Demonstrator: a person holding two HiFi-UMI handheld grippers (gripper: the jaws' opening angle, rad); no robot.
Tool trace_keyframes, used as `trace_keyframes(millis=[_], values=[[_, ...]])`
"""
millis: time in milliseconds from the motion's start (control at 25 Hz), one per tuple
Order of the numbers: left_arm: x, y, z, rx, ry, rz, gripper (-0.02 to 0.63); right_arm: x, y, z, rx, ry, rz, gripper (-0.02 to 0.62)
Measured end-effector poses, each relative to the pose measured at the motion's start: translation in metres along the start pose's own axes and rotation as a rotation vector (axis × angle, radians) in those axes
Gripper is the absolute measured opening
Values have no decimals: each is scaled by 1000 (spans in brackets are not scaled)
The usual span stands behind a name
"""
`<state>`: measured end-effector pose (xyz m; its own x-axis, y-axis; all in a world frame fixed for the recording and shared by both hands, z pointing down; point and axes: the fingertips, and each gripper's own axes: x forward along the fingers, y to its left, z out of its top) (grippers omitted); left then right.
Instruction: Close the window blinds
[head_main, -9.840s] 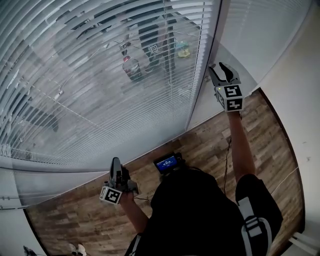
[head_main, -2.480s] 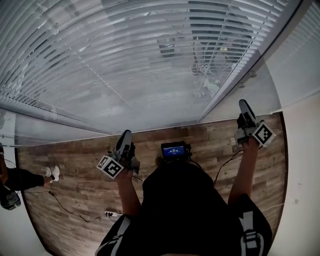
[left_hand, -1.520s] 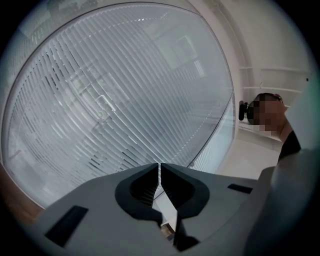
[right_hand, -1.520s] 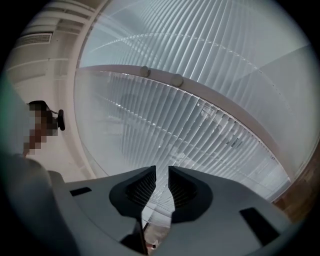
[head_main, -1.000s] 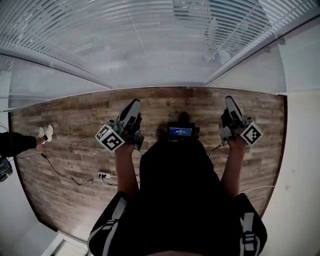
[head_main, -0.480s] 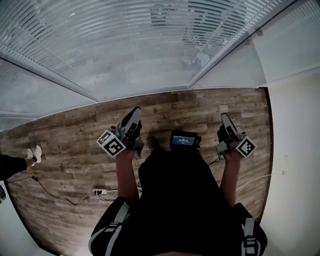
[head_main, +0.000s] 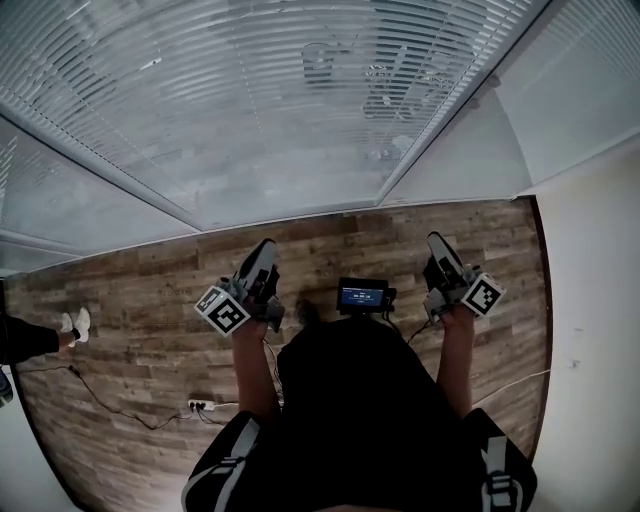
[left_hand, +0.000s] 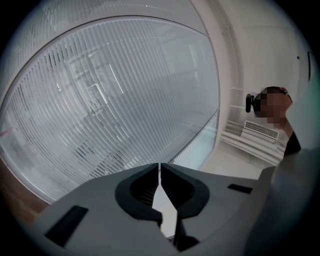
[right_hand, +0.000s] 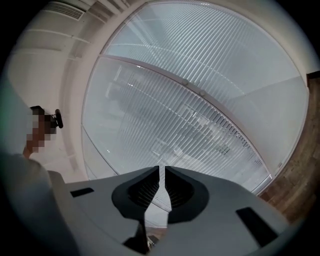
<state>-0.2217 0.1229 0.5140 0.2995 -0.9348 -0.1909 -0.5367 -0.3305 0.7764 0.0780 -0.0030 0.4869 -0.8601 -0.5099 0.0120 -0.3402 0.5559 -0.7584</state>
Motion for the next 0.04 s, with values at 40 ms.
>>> trace_keyframes(millis=[40], values=[[2, -2, -5, -2, 3, -1, 7, -2, -4, 0, 2, 4, -1, 44]])
